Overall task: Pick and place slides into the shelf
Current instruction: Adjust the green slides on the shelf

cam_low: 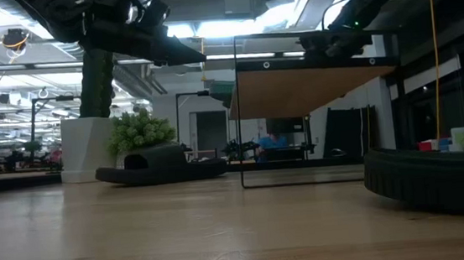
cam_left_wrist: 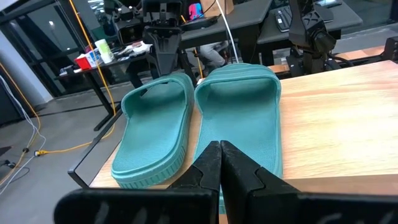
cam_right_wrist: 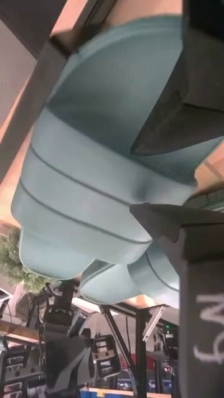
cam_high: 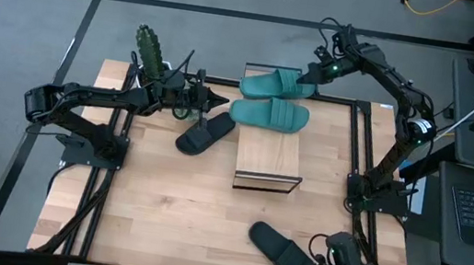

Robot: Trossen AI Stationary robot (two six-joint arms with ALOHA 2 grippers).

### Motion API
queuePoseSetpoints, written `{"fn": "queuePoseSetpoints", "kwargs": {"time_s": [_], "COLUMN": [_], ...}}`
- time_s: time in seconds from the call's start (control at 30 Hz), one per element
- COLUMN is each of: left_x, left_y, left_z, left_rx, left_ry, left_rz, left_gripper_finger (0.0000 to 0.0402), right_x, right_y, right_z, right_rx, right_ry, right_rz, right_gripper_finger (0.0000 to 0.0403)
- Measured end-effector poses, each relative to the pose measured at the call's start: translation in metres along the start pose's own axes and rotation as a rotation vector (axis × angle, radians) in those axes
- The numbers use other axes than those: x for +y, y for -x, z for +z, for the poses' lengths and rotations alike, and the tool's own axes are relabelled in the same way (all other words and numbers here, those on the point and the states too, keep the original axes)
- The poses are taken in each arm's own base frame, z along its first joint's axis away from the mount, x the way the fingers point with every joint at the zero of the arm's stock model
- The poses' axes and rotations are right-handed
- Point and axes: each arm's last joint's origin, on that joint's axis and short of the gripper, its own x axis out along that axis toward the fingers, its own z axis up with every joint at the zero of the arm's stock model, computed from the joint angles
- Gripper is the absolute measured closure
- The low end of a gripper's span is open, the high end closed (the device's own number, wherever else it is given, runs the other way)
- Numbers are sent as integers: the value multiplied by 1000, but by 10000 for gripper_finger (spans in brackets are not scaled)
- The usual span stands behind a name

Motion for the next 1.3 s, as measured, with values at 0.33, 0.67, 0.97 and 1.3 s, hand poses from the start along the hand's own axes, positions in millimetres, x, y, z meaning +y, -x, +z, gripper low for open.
{"fn": "queuePoseSetpoints", "kwargs": {"time_s": [0.33,0.67,0.97,1.3], "left_x": [0,0,0,0], "left_y": [0,0,0,0], "left_z": [0,0,0,0], "left_rx": [0,0,0,0], "left_ry": [-1,-4,-4,-4], "left_rz": [0,0,0,0], "left_gripper_finger": [401,401,401,401], "right_x": [0,5,7,7], "right_y": [0,-3,-5,-5], "right_z": [0,-1,-1,0], "right_rx": [1,13,18,10], "right_ry": [-4,6,12,23], "right_rz": [14,65,69,69], "right_gripper_finger": [265,265,275,382]}}
